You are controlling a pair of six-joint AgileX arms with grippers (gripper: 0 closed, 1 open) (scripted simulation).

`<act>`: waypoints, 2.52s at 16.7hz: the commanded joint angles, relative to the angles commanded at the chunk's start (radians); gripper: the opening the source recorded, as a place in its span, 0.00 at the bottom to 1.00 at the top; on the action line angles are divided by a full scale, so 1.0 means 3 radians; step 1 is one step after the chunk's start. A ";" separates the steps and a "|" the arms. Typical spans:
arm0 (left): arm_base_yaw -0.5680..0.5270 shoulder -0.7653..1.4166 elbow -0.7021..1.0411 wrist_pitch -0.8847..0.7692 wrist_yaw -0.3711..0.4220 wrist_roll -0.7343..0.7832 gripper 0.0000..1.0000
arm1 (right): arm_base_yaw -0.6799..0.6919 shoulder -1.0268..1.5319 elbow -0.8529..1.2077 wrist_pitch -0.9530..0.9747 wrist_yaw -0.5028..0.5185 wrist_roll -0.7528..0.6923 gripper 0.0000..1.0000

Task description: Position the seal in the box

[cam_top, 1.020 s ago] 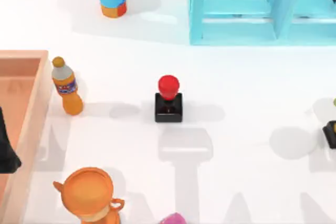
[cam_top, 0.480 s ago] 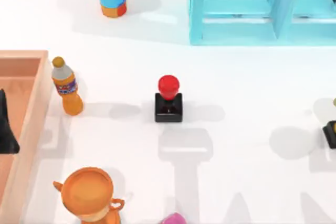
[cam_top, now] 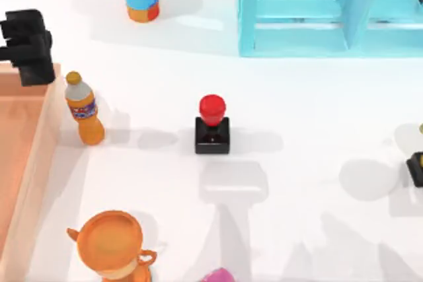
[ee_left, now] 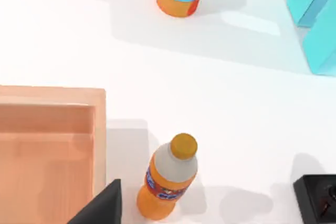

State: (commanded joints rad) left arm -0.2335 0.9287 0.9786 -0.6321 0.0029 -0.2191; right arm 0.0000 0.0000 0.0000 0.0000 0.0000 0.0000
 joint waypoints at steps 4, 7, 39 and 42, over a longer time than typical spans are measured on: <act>-0.0340 0.1355 0.1442 -0.0927 0.0004 -0.0323 1.00 | 0.0000 0.0000 0.0000 0.0000 0.0000 0.0000 1.00; -0.0593 0.2367 0.2515 -0.1618 0.0006 -0.0564 1.00 | 0.0000 0.0000 0.0000 0.0000 0.0000 0.0000 1.00; -0.1311 0.5010 0.3934 -0.2223 0.0011 -0.1252 1.00 | 0.0000 0.0000 0.0000 0.0000 0.0000 0.0000 1.00; -0.1314 0.4971 0.3671 -0.1997 0.0010 -0.1255 1.00 | 0.0000 0.0000 0.0000 0.0000 0.0000 0.0000 1.00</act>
State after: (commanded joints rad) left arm -0.6276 2.4200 2.0799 -1.2312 0.0060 -0.5957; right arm 0.0000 0.0000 0.0000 0.0000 0.0000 0.0000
